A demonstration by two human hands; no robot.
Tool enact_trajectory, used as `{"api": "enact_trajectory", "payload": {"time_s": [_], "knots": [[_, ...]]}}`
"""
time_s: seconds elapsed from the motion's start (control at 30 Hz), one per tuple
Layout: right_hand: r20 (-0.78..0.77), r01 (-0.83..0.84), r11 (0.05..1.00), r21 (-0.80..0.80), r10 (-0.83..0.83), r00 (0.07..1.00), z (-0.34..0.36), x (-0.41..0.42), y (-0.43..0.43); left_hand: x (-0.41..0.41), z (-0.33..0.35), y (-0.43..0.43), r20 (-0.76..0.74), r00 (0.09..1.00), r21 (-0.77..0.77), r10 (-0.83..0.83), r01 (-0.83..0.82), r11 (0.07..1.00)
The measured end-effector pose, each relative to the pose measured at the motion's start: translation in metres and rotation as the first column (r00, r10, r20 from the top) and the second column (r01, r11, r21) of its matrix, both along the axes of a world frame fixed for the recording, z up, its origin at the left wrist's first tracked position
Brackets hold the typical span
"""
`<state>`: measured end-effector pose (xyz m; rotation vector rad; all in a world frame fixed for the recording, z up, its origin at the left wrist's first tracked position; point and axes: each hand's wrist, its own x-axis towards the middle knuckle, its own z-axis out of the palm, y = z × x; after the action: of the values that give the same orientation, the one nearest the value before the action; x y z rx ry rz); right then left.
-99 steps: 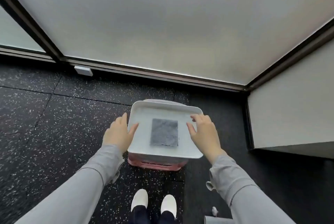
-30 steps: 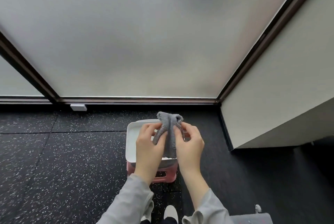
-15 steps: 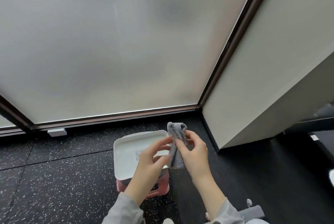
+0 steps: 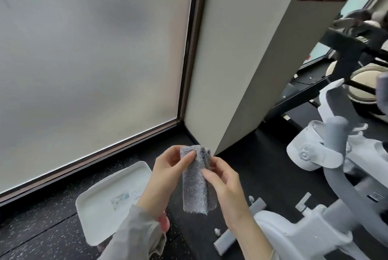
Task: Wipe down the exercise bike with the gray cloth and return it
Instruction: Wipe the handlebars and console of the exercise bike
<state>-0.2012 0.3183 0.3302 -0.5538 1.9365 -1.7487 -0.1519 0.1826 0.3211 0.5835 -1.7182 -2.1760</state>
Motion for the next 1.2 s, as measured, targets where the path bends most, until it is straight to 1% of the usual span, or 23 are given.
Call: {"api": "enact_trajectory", "payload": {"time_s": [0.07,0.13,0.2,0.3,0.37,0.43,0.5,0.6,0.67,0.77,0.83,0.9,0.93,1.0,1.07,1.13,1.2], "knots": [[-0.044,0.044,0.998,-0.033,-0.046,0.998,0.011,-0.003,0.017,-0.016,0.011,0.016,-0.038,0.999,0.016,-0.013,0.013,1.0],[-0.126,0.129,0.991,-0.039,-0.133,0.983,0.02,-0.008,0.036,-0.032,0.022,0.034,-0.082,0.994,0.024,-0.072,0.074,0.997],[-0.179,0.223,0.97,-0.1,-0.238,0.955,0.028,-0.014,0.057,-0.047,0.033,0.055,-0.127,0.979,0.015,-0.157,0.16,0.987],[-0.206,0.352,0.916,-0.193,-0.388,0.898,0.043,-0.025,0.098,-0.069,0.05,0.091,-0.152,0.956,-0.033,-0.253,0.25,0.968],[-0.203,0.406,0.887,-0.223,-0.449,0.87,0.053,-0.034,0.129,-0.082,0.058,0.116,-0.145,0.962,-0.096,-0.23,0.217,0.971],[-0.209,0.457,0.858,-0.233,-0.503,0.838,0.061,-0.044,0.162,-0.094,0.063,0.14,-0.113,0.983,-0.205,-0.148,0.123,0.971],[-0.23,0.508,0.824,-0.251,-0.56,0.796,0.069,-0.054,0.196,-0.105,0.065,0.162,-0.097,0.993,-0.349,-0.063,0.026,0.937],[-0.293,0.555,0.788,-0.268,-0.615,0.732,0.079,-0.076,0.237,-0.119,0.063,0.193,-0.123,0.992,-0.503,-0.02,-0.045,0.863],[-0.382,0.546,0.802,-0.242,-0.596,0.706,0.088,-0.096,0.252,-0.126,0.061,0.21,-0.142,0.99,-0.547,-0.005,-0.074,0.834],[-0.57,0.46,0.856,-0.235,-0.505,0.648,0.107,-0.129,0.25,-0.132,0.055,0.228,-0.172,0.983,-0.577,0.069,-0.157,0.801],[-0.716,0.384,0.902,-0.198,-0.401,0.572,0.121,-0.15,0.234,-0.134,0.052,0.233,-0.182,0.975,-0.6,0.129,-0.214,0.771],[-0.826,0.305,0.947,-0.104,-0.253,0.503,0.13,-0.168,0.21,-0.135,0.05,0.233,-0.18,0.97,-0.599,0.162,-0.239,0.764],[-0.854,0.26,0.965,-0.042,-0.169,0.491,0.132,-0.175,0.199,-0.135,0.05,0.232,-0.177,0.97,-0.596,0.163,-0.238,0.767],[-0.852,0.169,0.983,0.075,-0.024,0.522,0.132,-0.186,0.186,-0.136,0.05,0.229,-0.17,0.973,-0.603,0.156,-0.228,0.765],[-0.811,0.102,0.986,0.135,0.051,0.583,0.129,-0.19,0.188,-0.137,0.05,0.226,-0.161,0.977,-0.612,0.142,-0.212,0.762],[-0.77,0.05,0.988,0.144,0.081,0.633,0.125,-0.19,0.194,-0.138,0.05,0.223,-0.147,0.98,-0.614,0.13,-0.194,0.765],[-0.749,0.025,0.992,0.122,0.076,0.658,0.12,-0.186,0.198,-0.137,0.05,0.223,-0.134,0.984,-0.614,0.118,-0.175,0.77]]}}
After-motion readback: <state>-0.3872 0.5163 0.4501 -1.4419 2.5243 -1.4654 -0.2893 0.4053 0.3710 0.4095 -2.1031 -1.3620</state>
